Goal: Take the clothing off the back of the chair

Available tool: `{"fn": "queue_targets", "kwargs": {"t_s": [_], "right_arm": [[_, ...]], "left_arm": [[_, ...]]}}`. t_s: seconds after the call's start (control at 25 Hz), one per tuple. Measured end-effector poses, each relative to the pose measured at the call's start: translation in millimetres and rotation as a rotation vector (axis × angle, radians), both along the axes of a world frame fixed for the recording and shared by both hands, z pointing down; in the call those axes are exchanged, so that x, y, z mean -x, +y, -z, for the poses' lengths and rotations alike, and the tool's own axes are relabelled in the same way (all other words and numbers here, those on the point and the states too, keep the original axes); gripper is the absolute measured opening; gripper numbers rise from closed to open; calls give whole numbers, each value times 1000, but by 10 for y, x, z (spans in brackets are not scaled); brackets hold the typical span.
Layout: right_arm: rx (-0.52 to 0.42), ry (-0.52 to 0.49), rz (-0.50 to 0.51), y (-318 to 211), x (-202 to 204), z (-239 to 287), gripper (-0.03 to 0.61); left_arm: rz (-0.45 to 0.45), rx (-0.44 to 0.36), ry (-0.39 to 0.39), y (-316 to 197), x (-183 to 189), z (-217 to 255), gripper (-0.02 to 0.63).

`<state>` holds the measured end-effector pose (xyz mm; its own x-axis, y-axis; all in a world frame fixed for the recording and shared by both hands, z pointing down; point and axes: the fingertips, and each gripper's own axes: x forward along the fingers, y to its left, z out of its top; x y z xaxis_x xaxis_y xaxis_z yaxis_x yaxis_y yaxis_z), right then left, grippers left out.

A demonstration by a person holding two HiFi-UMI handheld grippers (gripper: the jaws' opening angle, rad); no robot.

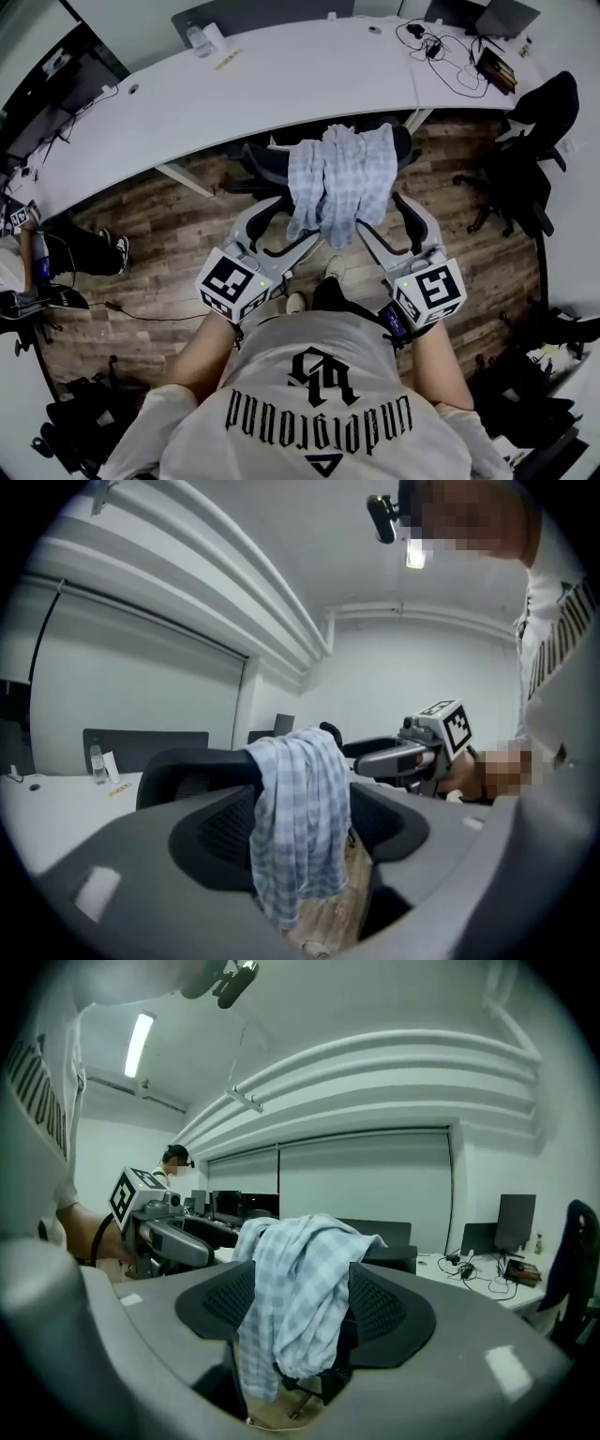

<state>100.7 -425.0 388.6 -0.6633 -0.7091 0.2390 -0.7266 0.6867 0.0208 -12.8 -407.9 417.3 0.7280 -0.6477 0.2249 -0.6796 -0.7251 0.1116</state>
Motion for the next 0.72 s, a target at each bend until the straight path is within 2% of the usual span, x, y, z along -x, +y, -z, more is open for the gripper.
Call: {"fn": "queue_targets", "kwargs": {"t_s": [0.24, 0.6, 0.72], "right_arm": [[68, -31, 42, -150, 74, -181, 293], [101, -56, 118, -189, 265, -258, 290], [100, -58, 130, -189, 300, -269, 288]], "left_arm": [[16, 84, 2, -124, -134, -281, 419], [-7, 121, 27, -180, -338, -390, 423], [-4, 120, 11, -216, -372, -439, 422]]}}
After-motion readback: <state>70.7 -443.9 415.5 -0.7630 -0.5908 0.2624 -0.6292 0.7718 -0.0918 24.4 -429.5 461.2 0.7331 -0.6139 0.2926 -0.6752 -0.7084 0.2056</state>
